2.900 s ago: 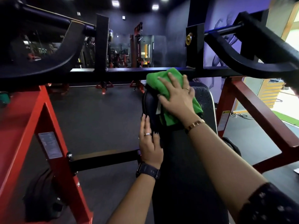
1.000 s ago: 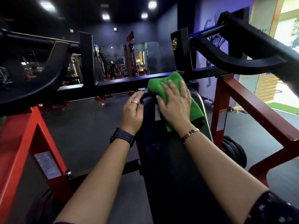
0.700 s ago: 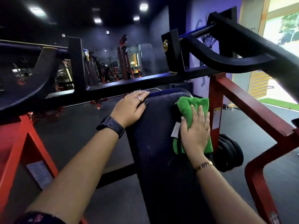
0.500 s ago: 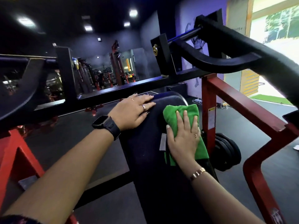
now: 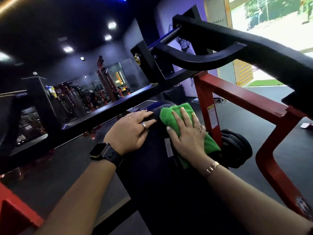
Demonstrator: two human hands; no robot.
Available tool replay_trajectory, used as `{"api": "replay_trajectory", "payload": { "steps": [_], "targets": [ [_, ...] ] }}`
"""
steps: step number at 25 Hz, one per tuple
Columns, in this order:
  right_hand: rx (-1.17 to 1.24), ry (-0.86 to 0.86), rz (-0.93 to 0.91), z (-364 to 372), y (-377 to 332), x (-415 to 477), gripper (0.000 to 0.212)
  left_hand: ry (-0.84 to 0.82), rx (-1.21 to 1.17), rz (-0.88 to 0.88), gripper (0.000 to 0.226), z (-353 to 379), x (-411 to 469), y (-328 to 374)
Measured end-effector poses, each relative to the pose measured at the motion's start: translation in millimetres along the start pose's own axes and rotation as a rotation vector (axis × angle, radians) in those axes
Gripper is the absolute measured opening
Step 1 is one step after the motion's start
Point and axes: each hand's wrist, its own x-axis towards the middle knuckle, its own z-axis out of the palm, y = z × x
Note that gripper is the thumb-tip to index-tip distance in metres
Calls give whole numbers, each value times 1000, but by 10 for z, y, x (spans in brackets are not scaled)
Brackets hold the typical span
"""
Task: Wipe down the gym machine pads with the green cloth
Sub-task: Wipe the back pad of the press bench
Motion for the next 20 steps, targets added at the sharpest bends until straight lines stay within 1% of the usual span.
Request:
{"api": "replay_trajectory", "payload": {
  "steps": [2,4,6,9,11,12,14,18,20],
  "targets": [
    [-1,-9,-99,-66,-226,394,69,8,19,-6,45,6,0,19],
    [-18,-3,-158,-56,-238,575,68,2,41,-27,46,10,-2,40],
    [-3,40,-111,-1,-22,435,64,-3,51,-33,48,26,-2,54],
    [26,55,26,105,390,-200,63,-39,133,-93,57,34,2,55],
    [-50,63,67,161,507,-648,62,-78,180,-103,61,43,21,67],
    [-87,74,60,173,497,-748,61,-93,206,-102,62,49,25,69],
    [-114,68,-18,109,338,-539,60,-93,251,-97,64,56,31,65],
    [-10,13,-104,-59,-164,379,54,-78,276,-88,66,76,34,58],
    [2,57,-106,-40,-174,475,51,-70,274,-96,66,92,36,46]
  ]
}}
